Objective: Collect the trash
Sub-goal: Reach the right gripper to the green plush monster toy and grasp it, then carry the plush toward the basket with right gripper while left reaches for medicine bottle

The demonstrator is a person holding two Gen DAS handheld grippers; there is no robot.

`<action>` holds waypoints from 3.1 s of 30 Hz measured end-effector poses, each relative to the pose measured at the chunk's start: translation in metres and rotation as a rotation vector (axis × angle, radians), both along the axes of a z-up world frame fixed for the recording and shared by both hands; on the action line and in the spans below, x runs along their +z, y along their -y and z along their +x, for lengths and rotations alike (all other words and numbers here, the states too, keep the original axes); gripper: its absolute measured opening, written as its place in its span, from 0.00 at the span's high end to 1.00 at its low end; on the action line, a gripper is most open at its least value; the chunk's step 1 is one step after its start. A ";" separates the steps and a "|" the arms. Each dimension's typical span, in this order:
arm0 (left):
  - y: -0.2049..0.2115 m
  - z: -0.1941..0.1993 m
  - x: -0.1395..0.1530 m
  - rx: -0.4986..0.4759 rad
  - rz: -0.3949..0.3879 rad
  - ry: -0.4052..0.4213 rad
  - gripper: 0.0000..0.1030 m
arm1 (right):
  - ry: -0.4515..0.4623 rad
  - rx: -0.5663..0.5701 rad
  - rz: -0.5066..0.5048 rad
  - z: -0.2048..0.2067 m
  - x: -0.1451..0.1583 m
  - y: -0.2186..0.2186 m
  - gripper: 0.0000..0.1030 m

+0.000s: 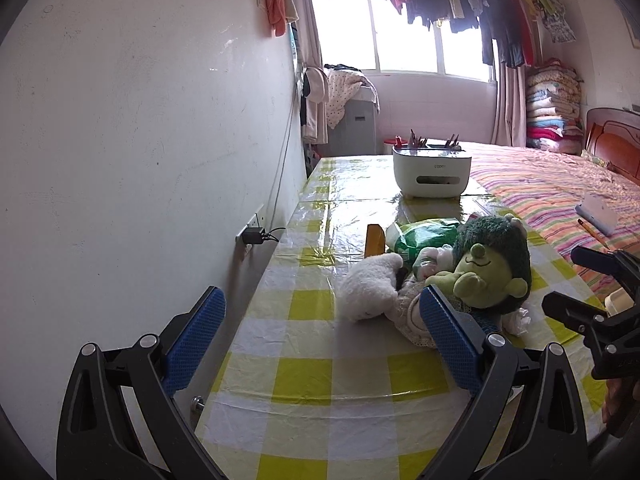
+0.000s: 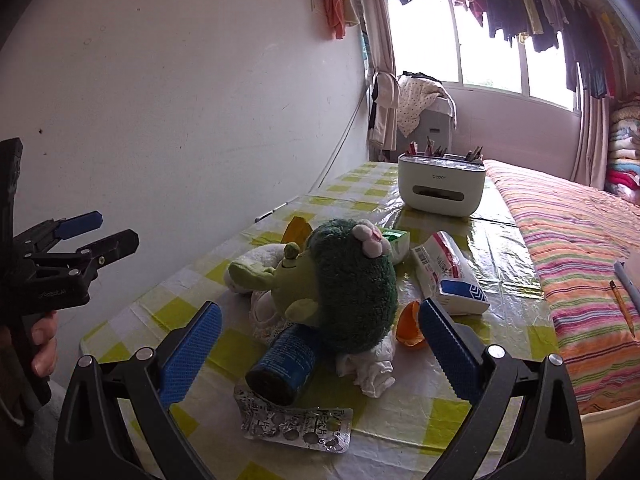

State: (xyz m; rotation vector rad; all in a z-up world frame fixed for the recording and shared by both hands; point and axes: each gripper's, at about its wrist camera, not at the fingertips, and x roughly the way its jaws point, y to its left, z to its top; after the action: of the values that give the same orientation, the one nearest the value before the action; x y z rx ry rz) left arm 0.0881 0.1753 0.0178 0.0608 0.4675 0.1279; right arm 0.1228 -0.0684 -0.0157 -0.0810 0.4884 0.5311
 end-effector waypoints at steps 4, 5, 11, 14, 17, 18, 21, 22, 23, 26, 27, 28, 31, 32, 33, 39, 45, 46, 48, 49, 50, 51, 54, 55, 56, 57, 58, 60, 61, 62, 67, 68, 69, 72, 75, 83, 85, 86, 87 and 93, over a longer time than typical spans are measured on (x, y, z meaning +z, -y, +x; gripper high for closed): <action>-0.004 0.001 -0.002 0.011 -0.011 -0.015 0.07 | -0.042 -0.014 -0.081 0.023 -0.013 -0.012 0.07; -0.004 0.001 -0.002 0.012 -0.009 -0.015 0.07 | -0.040 -0.023 -0.097 0.029 -0.015 -0.013 0.07; -0.003 0.001 -0.002 -0.003 -0.020 -0.019 0.07 | -0.110 -0.014 -0.093 0.064 -0.023 -0.015 0.07; 0.000 0.001 -0.002 -0.010 -0.023 -0.025 0.07 | -0.134 0.003 -0.104 0.069 -0.029 -0.022 0.07; 0.004 0.001 -0.003 -0.015 -0.017 -0.033 0.07 | -0.130 0.010 -0.138 0.068 -0.032 -0.030 0.07; 0.005 0.001 -0.004 -0.017 -0.015 -0.035 0.07 | -0.127 0.007 -0.156 0.068 -0.033 -0.033 0.07; 0.008 0.000 -0.004 -0.021 -0.009 -0.033 0.07 | -0.099 -0.015 -0.194 0.063 -0.033 -0.037 0.07; 0.008 0.000 -0.004 -0.023 -0.009 -0.034 0.07 | -0.086 -0.022 -0.200 0.062 -0.031 -0.039 0.07; 0.009 0.001 -0.003 -0.025 -0.010 -0.035 0.07 | -0.076 -0.029 -0.204 0.060 -0.030 -0.040 0.07; 0.010 0.002 -0.004 -0.027 -0.009 -0.038 0.07 | -0.053 -0.044 -0.194 0.056 -0.026 -0.038 0.07; 0.010 0.002 -0.004 -0.028 -0.007 -0.041 0.07 | -0.052 -0.048 -0.193 0.056 -0.025 -0.038 0.07; 0.011 0.002 -0.004 -0.029 -0.005 -0.043 0.07 | -0.051 -0.048 -0.194 0.056 -0.025 -0.038 0.07; 0.012 0.003 -0.005 -0.030 -0.001 -0.047 0.07 | -0.036 -0.053 -0.211 0.055 -0.025 -0.038 0.07; 0.013 0.003 -0.006 -0.032 0.000 -0.048 0.07 | -0.031 -0.055 -0.214 0.055 -0.025 -0.039 0.07; 0.013 0.003 -0.006 -0.033 0.002 -0.048 0.07 | -0.026 -0.058 -0.217 0.054 -0.025 -0.039 0.08; 0.015 0.004 -0.006 -0.034 0.008 -0.052 0.07 | -0.011 -0.053 -0.229 0.050 -0.023 -0.043 0.21; 0.017 0.005 -0.007 -0.038 0.016 -0.056 0.07 | 0.019 -0.060 -0.266 0.045 -0.023 -0.049 0.24; 0.017 0.005 -0.007 -0.039 0.019 -0.056 0.07 | 0.024 -0.061 -0.271 0.045 -0.023 -0.049 0.25; 0.018 0.004 -0.007 -0.040 0.024 -0.055 0.07 | 0.037 -0.065 -0.281 0.043 -0.023 -0.050 0.26; 0.019 0.004 -0.008 -0.040 0.024 -0.054 0.07 | 0.043 -0.065 -0.284 0.042 -0.022 -0.051 0.26; 0.019 0.004 -0.007 -0.040 0.024 -0.055 0.07 | 0.049 -0.066 -0.288 0.041 -0.022 -0.051 0.26; 0.019 0.003 -0.007 -0.040 0.023 -0.055 0.07 | 0.055 -0.068 -0.290 0.040 -0.022 -0.052 0.27; 0.019 0.004 -0.008 -0.041 0.019 -0.058 0.07 | 0.070 -0.064 -0.292 0.037 -0.020 -0.052 0.29; 0.019 0.004 -0.008 -0.042 0.016 -0.062 0.07 | 0.075 -0.066 -0.291 0.036 -0.019 -0.051 0.29; 0.020 0.005 -0.008 -0.043 0.014 -0.065 0.07 | 0.078 -0.066 -0.286 0.035 -0.018 -0.051 0.30; 0.021 0.006 -0.008 -0.045 0.012 -0.068 0.07 | 0.082 -0.067 -0.278 0.033 -0.016 -0.049 0.30; 0.022 0.006 -0.009 -0.047 0.011 -0.071 0.07 | 0.087 -0.070 -0.271 0.032 -0.014 -0.048 0.30; 0.025 0.007 -0.009 -0.052 0.013 -0.071 0.07 | 0.100 -0.079 -0.258 0.029 -0.011 -0.045 0.31; 0.026 0.007 -0.009 -0.055 0.015 -0.072 0.07 | 0.106 -0.080 -0.249 0.027 -0.009 -0.043 0.31; 0.028 0.009 -0.008 -0.059 0.016 -0.074 0.07 | 0.108 -0.083 -0.241 0.026 -0.008 -0.041 0.31; 0.037 0.012 -0.008 -0.073 0.025 -0.082 0.07 | 0.109 -0.126 -0.203 0.025 0.000 -0.026 0.32; 0.038 0.013 -0.008 -0.075 0.024 -0.085 0.07 | 0.109 -0.141 -0.195 0.025 0.002 -0.022 0.32; 0.040 0.015 -0.008 -0.078 0.022 -0.090 0.07 | 0.106 -0.154 -0.183 0.026 0.003 -0.017 0.32; 0.045 0.022 -0.009 -0.094 -0.001 -0.118 0.07 | 0.101 -0.197 -0.147 0.025 0.009 0.000 0.33; 0.055 0.031 -0.011 -0.113 -0.026 -0.156 0.07 | 0.106 -0.240 -0.101 0.021 0.016 0.017 0.33; 0.086 0.064 -0.031 -0.179 -0.136 -0.366 0.07 | 0.137 -0.315 -0.013 0.003 0.032 0.050 0.33; 0.090 0.071 -0.036 -0.179 -0.174 -0.413 0.07 | 0.153 -0.321 -0.012 0.000 0.033 0.055 0.33; 0.092 0.075 -0.038 -0.178 -0.194 -0.434 0.07 | 0.157 -0.327 -0.010 -0.002 0.034 0.058 0.33; 0.094 0.079 -0.041 -0.172 -0.212 -0.456 0.07 | 0.160 -0.331 -0.006 -0.004 0.035 0.061 0.33; 0.112 0.093 -0.054 -0.158 -0.223 -0.556 0.07 | 0.166 -0.359 0.017 -0.010 0.037 0.082 0.33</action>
State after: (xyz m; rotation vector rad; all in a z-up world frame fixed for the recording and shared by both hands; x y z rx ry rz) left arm 0.1813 0.0634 -0.0357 -0.0891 1.0262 -0.1022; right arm 0.1128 -0.1502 0.0211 -0.0198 0.3259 0.1749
